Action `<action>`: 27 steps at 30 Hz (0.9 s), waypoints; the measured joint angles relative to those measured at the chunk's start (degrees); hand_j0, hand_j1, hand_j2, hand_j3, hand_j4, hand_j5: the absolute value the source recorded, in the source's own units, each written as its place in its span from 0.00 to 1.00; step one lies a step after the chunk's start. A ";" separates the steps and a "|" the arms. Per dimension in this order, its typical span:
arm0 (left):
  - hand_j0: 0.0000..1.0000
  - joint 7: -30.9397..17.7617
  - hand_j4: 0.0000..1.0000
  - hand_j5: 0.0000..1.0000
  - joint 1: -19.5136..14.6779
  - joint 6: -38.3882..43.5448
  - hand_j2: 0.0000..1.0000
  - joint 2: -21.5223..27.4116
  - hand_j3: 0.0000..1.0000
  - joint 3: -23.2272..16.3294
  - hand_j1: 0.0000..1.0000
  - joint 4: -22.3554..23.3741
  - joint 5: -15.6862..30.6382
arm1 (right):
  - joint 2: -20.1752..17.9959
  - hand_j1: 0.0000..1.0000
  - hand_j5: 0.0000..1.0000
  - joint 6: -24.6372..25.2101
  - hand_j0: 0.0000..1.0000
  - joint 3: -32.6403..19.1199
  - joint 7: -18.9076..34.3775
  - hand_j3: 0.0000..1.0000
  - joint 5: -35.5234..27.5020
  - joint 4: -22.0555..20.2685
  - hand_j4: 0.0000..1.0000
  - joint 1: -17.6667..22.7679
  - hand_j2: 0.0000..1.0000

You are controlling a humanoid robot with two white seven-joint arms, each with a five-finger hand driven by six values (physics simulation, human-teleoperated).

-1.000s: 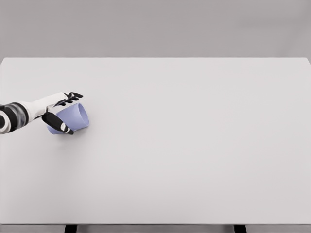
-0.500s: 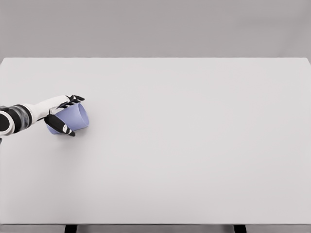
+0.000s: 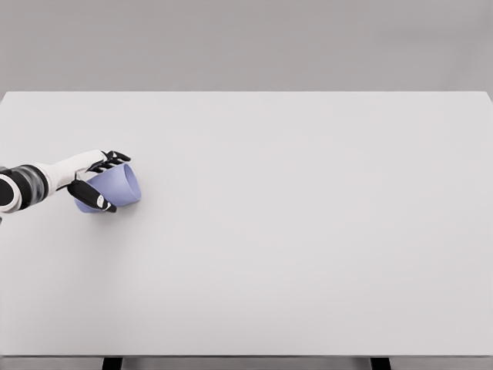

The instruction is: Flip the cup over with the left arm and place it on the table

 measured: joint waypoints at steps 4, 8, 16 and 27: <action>0.78 0.01 0.78 0.78 0.00 0.72 0.78 -0.37 0.78 -0.05 0.78 0.19 0.14 | 0.00 1.00 1.00 0.00 1.00 0.00 0.00 1.00 -0.01 0.00 1.00 0.00 1.00; 0.68 0.03 0.68 0.68 0.00 1.14 0.68 -0.53 0.68 -0.04 0.68 0.21 0.52 | 0.00 1.00 1.00 0.00 1.00 0.00 0.00 1.00 0.02 0.00 1.00 0.00 1.00; 0.46 -0.04 0.46 0.46 -0.35 1.26 0.46 -0.58 0.46 0.61 0.46 0.23 0.86 | 0.00 1.00 1.00 0.00 1.00 0.00 -0.01 1.00 0.00 0.00 1.00 0.00 1.00; 0.43 -0.09 0.43 0.43 -0.35 -10.43 0.43 -0.48 0.43 6.19 0.43 3.00 6.04 | 0.00 1.00 1.00 0.00 1.00 0.00 0.00 1.00 0.00 0.00 1.00 0.00 1.00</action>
